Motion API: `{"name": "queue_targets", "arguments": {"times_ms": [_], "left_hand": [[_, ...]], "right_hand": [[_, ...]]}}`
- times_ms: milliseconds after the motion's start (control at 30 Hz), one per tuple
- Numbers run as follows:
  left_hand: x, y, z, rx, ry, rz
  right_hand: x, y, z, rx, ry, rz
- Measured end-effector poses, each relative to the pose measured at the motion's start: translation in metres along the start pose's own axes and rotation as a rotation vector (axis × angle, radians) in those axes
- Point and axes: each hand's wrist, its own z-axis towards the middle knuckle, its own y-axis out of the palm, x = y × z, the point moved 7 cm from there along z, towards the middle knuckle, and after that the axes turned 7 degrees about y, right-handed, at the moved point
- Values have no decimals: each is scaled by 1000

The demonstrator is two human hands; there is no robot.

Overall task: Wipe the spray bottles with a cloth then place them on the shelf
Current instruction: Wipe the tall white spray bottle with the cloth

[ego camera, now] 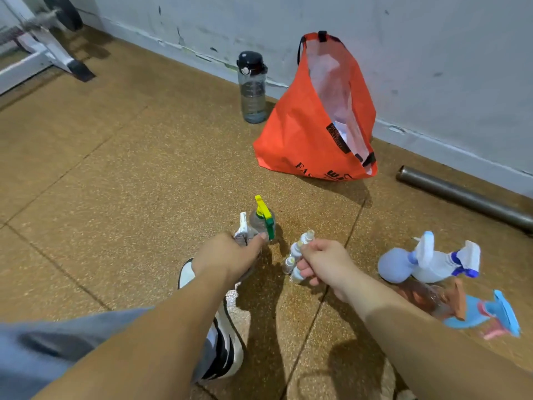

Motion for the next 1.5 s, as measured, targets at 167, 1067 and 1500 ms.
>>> {"name": "queue_targets", "arguments": {"times_ms": [167, 1067, 1500], "left_hand": [[10, -3, 22, 56, -31, 136], [129, -100, -108, 30, 641, 357], [258, -100, -203, 12, 1084, -184]], "right_hand": [[0, 3, 18, -13, 37, 89], [-74, -28, -131, -69, -416, -628], [-78, -170, -251, 314, -840, -421]]}}
